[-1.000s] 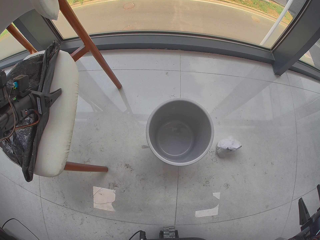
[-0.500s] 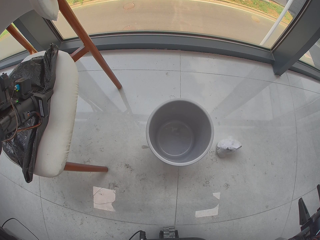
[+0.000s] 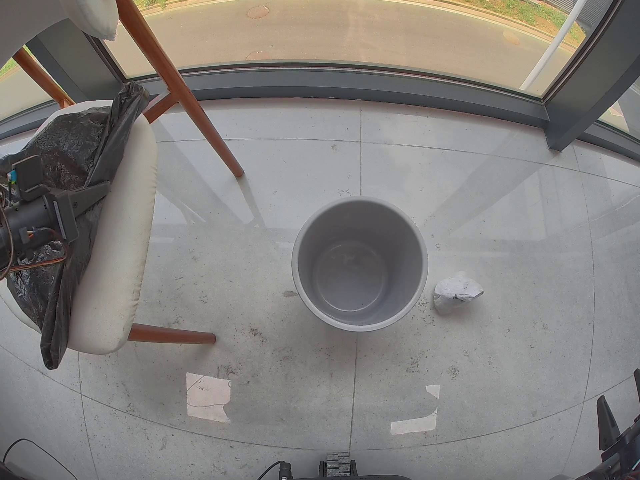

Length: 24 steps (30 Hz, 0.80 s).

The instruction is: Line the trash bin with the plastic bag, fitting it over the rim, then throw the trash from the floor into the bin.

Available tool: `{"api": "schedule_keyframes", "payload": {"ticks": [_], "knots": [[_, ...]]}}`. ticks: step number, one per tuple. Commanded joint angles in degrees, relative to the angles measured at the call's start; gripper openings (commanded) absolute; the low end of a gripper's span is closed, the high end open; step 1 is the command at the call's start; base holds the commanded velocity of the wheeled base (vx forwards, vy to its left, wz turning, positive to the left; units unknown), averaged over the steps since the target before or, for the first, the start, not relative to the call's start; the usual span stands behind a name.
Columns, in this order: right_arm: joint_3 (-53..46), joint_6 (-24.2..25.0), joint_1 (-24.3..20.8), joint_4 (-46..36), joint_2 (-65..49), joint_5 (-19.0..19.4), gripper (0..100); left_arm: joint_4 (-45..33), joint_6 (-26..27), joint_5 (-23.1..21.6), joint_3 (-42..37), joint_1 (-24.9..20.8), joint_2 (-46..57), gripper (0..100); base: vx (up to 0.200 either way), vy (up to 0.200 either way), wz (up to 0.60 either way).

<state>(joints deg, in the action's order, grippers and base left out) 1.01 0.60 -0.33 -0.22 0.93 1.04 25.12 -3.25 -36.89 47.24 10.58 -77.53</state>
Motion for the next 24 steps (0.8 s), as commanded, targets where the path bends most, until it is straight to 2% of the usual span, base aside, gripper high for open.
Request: {"api": "schedule_keyframes", "payload": {"ticks": [1,3,5,7,15,19,21,24], "knots": [[-1.01,0.02,-0.02,-0.04,-0.57,0.02,100,-1.66,-5.01,-10.04,3.65,6.91,3.44,0,0.000,0.000,0.00],[-1.01,0.02,-0.02,0.04,-0.57,0.02,100,-1.48,-7.73,-16.64,4.09,8.23,3.62,0,0.000,0.000,0.00],[-1.01,0.02,-0.02,-0.04,-0.57,0.02,100,-1.39,-10.54,-21.29,3.47,8.58,4.23,0,0.000,0.000,0.00],[-1.01,0.02,-0.02,-0.04,-0.57,0.02,100,-1.39,-13.53,-23.40,3.12,8.75,6.25,0,0.000,0.000,0.00],[-1.01,0.02,-0.02,-0.04,-0.57,0.02,100,0.98,-31.73,-22.88,3.74,7.44,10.21,0,0.000,0.000,0.00],[-1.01,0.02,-0.02,-0.04,-0.57,0.02,100,5.37,-35.77,-22.96,3.30,6.29,11.26,0,0.000,0.000,0.00],[-1.01,0.02,-0.02,-0.04,-0.57,0.02,100,8.98,-39.46,-22.96,1.63,1.99,11.53,0,0.000,0.000,0.00],[-1.01,0.02,-0.02,0.04,-0.57,0.02,100,11.35,-40.78,-23.49,-1.45,-2.32,14.25,0,0.000,0.000,0.00]]}}
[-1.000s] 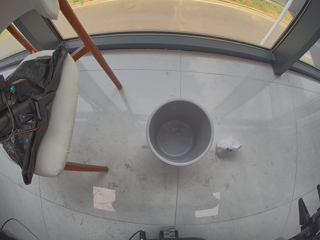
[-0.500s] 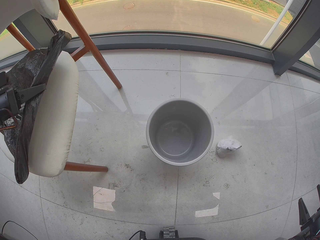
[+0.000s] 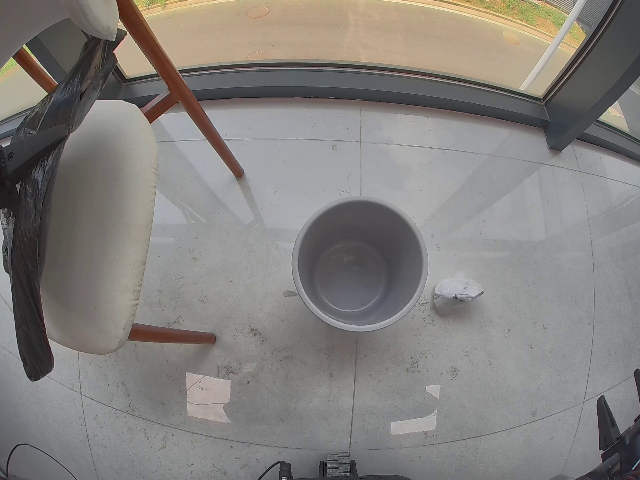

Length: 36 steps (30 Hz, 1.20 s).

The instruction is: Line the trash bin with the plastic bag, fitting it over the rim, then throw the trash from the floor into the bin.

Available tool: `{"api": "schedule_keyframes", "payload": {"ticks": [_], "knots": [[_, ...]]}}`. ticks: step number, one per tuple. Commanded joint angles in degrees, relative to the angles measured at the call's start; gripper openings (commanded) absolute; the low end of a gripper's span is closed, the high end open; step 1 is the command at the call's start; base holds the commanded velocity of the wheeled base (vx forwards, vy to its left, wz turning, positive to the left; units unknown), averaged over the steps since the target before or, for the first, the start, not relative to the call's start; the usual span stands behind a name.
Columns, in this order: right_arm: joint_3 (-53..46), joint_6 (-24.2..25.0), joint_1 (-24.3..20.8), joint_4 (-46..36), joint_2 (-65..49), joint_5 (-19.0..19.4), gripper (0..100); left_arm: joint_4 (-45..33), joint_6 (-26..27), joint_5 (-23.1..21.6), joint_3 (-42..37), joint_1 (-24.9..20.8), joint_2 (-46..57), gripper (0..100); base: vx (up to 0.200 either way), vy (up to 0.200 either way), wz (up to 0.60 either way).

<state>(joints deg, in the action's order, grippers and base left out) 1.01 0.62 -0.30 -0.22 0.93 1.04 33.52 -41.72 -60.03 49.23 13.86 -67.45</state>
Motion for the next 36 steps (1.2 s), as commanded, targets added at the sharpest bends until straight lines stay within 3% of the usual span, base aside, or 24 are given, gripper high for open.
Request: {"api": "schedule_keyframes", "payload": {"ticks": [1,6,12,21,24,29,36], "knots": [[-1.01,-0.01,-0.05,0.04,-0.57,0.02,100,3.30,-2.58,-0.27,-4.05,-8.06,6.19,0,0.000,0.000,0.00],[-1.01,-0.01,-0.05,-0.04,-0.57,0.02,100,3.21,-2.32,-0.79,-6.07,-11.75,7.60,0,0.000,0.000,0.00],[-1.01,-0.01,-0.05,-0.04,-0.57,0.02,100,3.48,-2.32,-10.90,-5.28,-12.01,5.93,0,0.000,0.000,0.00],[-1.01,-0.01,-0.05,0.04,-0.57,0.02,100,4.88,-2.14,-12.75,-5.37,-12.10,2.15,0,0.000,0.000,0.00],[-1.01,-0.01,-0.05,0.04,-0.57,0.02,100,5.68,-2.05,-12.83,-5.28,-13.16,1.53,0,0.000,-0.200,0.00],[-1.01,-0.01,-0.05,0.04,-0.57,0.02,100,11.04,-2.14,-11.69,-5.19,-21.60,-0.40,0,0.000,-0.200,0.00],[-1.01,-0.01,-0.05,0.04,-0.57,0.02,100,13.41,-2.32,-10.81,-4.93,-28.01,-4.27,0,0.000,-0.200,0.00]]}}
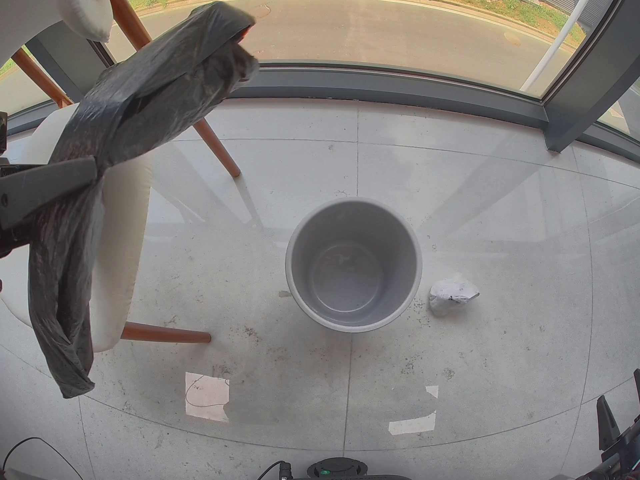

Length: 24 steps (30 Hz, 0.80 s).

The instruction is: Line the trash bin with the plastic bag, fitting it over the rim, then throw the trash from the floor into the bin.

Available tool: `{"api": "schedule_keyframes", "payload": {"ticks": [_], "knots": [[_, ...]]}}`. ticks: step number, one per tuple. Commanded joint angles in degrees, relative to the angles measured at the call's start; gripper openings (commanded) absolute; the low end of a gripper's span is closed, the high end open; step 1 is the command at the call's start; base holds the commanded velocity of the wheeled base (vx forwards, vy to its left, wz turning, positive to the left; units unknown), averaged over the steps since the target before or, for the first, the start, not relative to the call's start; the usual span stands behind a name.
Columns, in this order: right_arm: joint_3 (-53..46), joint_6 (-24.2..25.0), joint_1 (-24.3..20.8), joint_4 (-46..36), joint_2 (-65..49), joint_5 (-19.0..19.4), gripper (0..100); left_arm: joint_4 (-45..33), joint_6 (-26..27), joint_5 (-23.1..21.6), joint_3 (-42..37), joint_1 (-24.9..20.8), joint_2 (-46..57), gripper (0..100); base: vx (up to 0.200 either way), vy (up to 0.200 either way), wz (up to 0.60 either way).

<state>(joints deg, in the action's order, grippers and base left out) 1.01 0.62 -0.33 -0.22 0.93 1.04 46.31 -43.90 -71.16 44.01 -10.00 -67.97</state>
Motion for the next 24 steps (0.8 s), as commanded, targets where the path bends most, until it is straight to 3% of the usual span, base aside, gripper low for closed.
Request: {"api": "schedule_keyframes", "payload": {"ticks": [1,13,24], "knots": [[-1.01,-0.01,-0.02,0.04,-0.57,0.02,100,0.62,-0.13,0.32,0.29,-4.51,-4.27,0,0.000,0.000,0.00],[-1.01,-0.01,-0.02,-0.04,-0.57,0.02,100,0.62,-0.13,0.40,1.96,-13.82,-9.02,0,0.000,0.000,0.00],[-1.01,-0.01,-0.02,0.04,-0.57,0.02,100,3.35,0.48,3.30,1.96,-11.98,-17.54,0,0.000,0.000,0.00]]}}
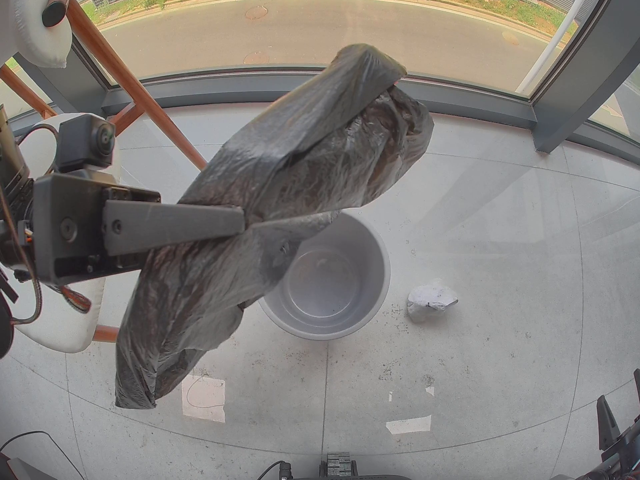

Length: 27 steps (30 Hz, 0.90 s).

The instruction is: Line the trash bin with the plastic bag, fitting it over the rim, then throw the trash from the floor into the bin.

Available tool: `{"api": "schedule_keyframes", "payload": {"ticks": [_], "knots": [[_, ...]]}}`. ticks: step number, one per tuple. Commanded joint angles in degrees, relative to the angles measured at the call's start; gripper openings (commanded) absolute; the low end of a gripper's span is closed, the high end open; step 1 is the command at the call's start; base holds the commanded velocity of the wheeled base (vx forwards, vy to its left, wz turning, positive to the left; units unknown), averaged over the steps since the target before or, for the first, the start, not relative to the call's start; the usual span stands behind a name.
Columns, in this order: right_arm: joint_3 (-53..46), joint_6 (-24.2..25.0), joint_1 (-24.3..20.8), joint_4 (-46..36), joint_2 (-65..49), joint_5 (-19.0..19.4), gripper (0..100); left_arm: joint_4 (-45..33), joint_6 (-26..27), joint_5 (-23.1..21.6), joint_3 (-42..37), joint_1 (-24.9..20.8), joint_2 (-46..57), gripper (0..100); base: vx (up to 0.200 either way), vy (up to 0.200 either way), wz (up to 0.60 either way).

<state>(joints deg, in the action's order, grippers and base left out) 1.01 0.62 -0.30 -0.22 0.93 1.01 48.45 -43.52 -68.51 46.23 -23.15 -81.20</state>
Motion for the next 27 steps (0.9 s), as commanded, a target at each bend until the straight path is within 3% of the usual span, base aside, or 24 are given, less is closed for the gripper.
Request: {"api": "schedule_keyframes", "payload": {"ticks": [1,10,16,20,27], "knots": [[-1.01,-0.01,-0.05,0.04,-0.57,0.04,100,2.27,0.19,0.66,-0.26,1.79,-5.28,0,0.000,0.000,0.00],[-1.01,-0.01,-0.05,-0.04,-0.57,0.04,100,9.91,0.19,1.98,-2.81,1.62,-12.40,0,0.000,0.000,0.00],[-1.01,-0.01,-0.05,0.04,-0.57,0.04,100,19.93,7.22,3.30,-5.71,0.74,-23.04,0,0.000,0.000,0.00],[-1.01,-0.01,-0.05,-0.04,-0.66,0.04,100,28.90,7.05,10.15,-6.06,0.56,-26.90,0,0.000,0.000,0.00],[-1.01,-0.01,-0.05,0.04,-0.57,0.04,100,33.47,6.96,21.31,-10.54,-4.71,-27.26,0,0.000,0.000,0.00]]}}
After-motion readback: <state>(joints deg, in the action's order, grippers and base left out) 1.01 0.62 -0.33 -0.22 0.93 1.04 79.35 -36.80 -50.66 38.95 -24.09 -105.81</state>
